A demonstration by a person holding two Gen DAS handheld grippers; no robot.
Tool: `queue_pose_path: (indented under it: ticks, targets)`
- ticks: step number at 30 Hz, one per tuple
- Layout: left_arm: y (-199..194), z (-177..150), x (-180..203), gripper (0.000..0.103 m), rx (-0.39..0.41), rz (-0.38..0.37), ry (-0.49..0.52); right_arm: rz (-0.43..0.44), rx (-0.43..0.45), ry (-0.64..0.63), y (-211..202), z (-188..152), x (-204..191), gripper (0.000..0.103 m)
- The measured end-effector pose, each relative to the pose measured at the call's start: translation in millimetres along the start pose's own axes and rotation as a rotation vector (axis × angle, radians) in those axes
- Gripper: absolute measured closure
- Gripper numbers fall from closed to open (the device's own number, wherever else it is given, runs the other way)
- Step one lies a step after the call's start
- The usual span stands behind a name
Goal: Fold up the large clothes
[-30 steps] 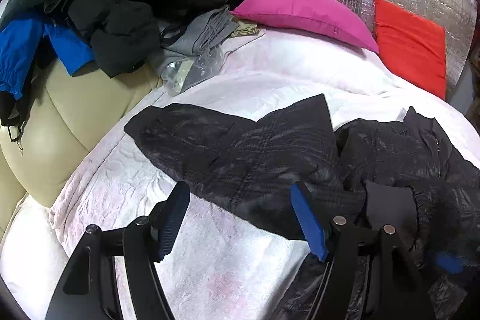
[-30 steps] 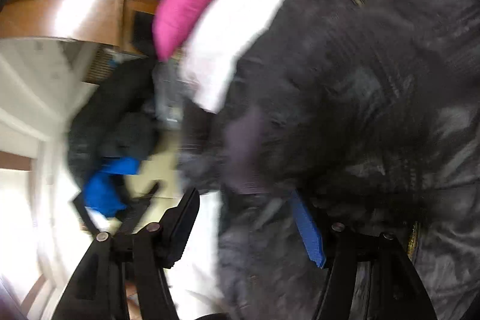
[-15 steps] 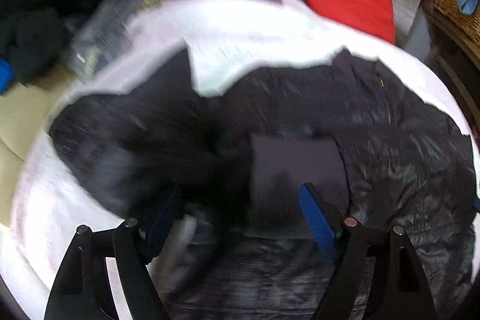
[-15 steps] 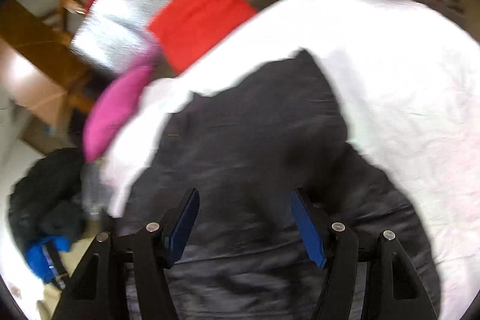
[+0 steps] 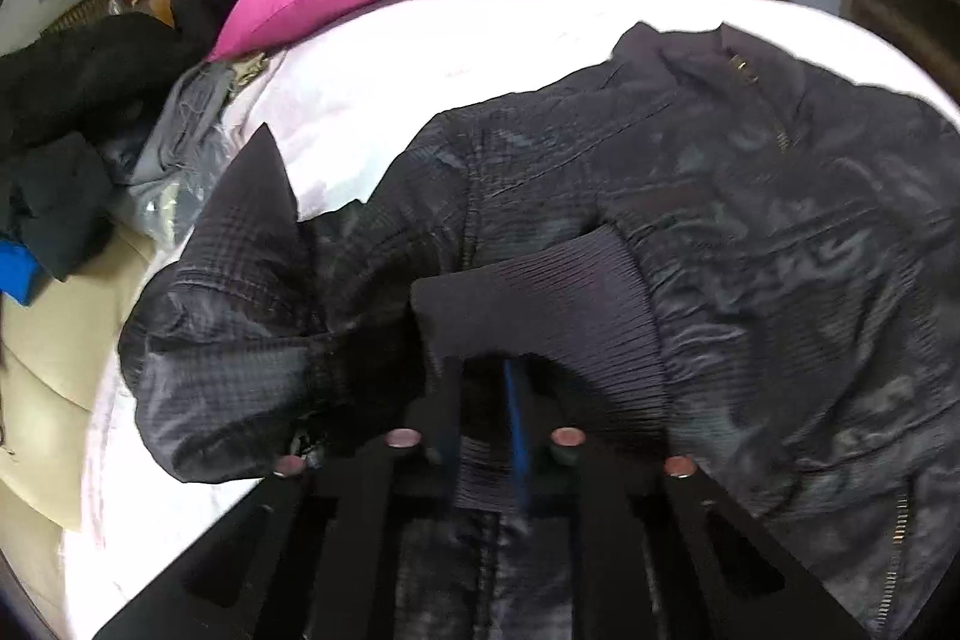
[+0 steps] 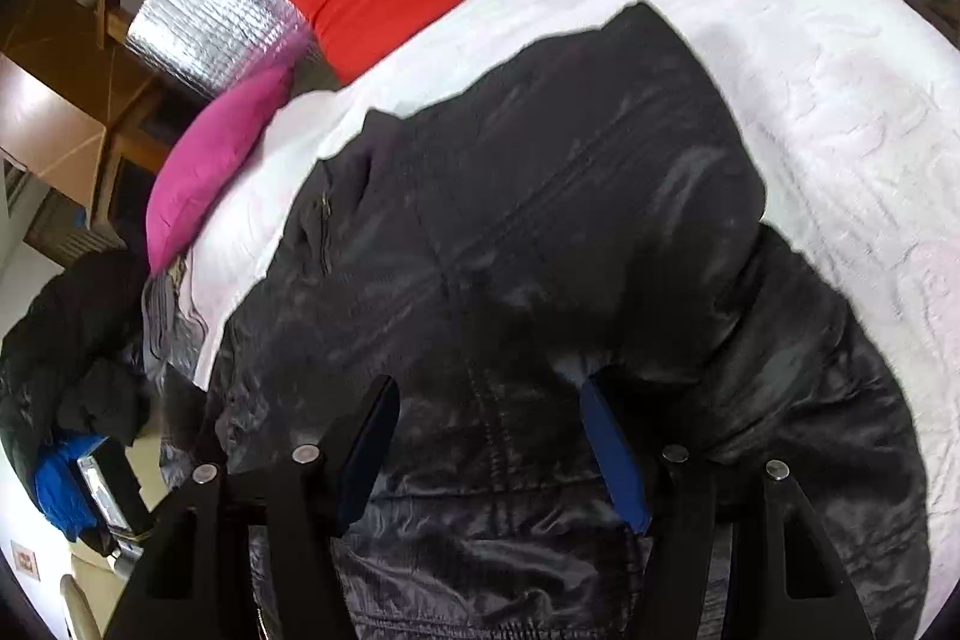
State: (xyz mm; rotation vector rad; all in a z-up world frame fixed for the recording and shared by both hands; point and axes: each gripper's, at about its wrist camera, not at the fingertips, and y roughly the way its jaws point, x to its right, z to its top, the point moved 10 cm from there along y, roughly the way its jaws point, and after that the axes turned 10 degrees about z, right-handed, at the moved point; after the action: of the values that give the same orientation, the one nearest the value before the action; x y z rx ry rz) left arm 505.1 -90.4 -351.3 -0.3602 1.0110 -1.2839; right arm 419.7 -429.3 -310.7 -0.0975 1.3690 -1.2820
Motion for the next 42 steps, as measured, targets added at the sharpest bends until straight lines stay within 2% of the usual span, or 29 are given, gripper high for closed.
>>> queue_pose_path:
  ticks: [3,5,6,7,8,9,10,14,16,20,22,25,27,29,30,31,35,40,41,42]
  targets:
    - [-4.9,2.1,-11.4,0.093,-0.009,-0.014,-0.022,0.008,0.013,-0.011,-4.1,-1.7,-4.1,0.036]
    - [-15.3,6.5,-21.4,0.093,0.006,-0.052,-0.042,0.024,0.012,-0.016,-2.6,-3.0,-10.0,0.036]
    - [-21.4,8.1,-24.1,0.085,0.012,-0.091,-0.054,0.022,0.011,-0.019,-3.3,-3.6,-10.9,0.036]
    - [-27.7,9.3,-30.7,0.063,0.015,-0.123,-0.073,0.020,0.010,-0.021,-1.9,-4.7,-11.5,0.036]
    - [-32.8,11.9,-38.6,0.049,0.025,-0.146,-0.103,0.019,0.010,-0.020,-1.5,-4.9,-11.4,0.036]
    - [-36.9,14.1,-47.6,0.026,0.043,-0.159,-0.134,0.017,0.012,-0.019,-1.0,-5.1,-12.0,0.036]
    - [-46.6,17.6,-68.4,0.022,0.088,-0.167,-0.190,0.015,0.014,-0.020,-0.5,-5.1,-12.3,0.036]
    - [-57.0,18.4,-132.5,0.021,0.160,-0.181,-0.318,-0.001,0.014,-0.038,3.7,-6.3,-16.0,0.036]
    - [-43.8,11.7,-167.0,0.019,0.140,-0.145,-0.391,-0.021,0.013,-0.058,7.3,-7.8,-17.4,0.036]
    - [3.9,-20.4,-229.7,0.019,0.002,-0.101,-0.551,-0.048,0.015,-0.099,11.1,-10.9,-21.5,0.036]
    - [31.8,-41.4,-255.3,0.019,-0.090,-0.119,-0.652,-0.047,0.015,-0.118,12.4,-12.4,-27.0,0.036]
    - [63.6,-60.4,-276.5,0.020,-0.179,-0.175,-0.766,-0.043,0.011,-0.146,15.4,-14.3,-35.3,0.036]
    - [83.2,-67.1,-283.3,0.023,-0.229,-0.219,-0.832,-0.044,0.008,-0.170,17.4,-15.9,-41.0,0.036]
    - [101.4,-71.4,-281.4,0.032,-0.277,-0.266,-0.891,-0.048,0.006,-0.194,19.2,-16.9,-45.1,0.036]
    - [112.7,-73.8,-281.8,0.041,-0.298,-0.280,-0.927,-0.052,0.008,-0.202,19.3,-17.3,-45.9,0.036]
    - [122.7,-74.5,-282.9,0.046,-0.315,-0.294,-0.960,-0.057,0.010,-0.212,19.8,-17.2,-46.4,0.036]
    - [149.7,-75.8,-281.2,0.046,-0.358,-0.343,-1.044,-0.075,0.014,-0.240,22.6,-14.8,-45.6,0.036]
    - [172.2,-64.7,-283.6,0.046,-0.347,-0.385,-1.102,-0.092,0.023,-0.262,26.7,-9.6,-44.8,0.036]
    - [175.7,-64.4,-285.2,0.048,-0.347,-0.384,-1.105,-0.096,0.024,-0.270,27.4,-8.7,-44.7,0.036]
    - [179.5,-62.7,-285.3,0.060,-0.347,-0.375,-1.107,-0.100,0.026,-0.276,27.8,-8.0,-44.8,0.036]
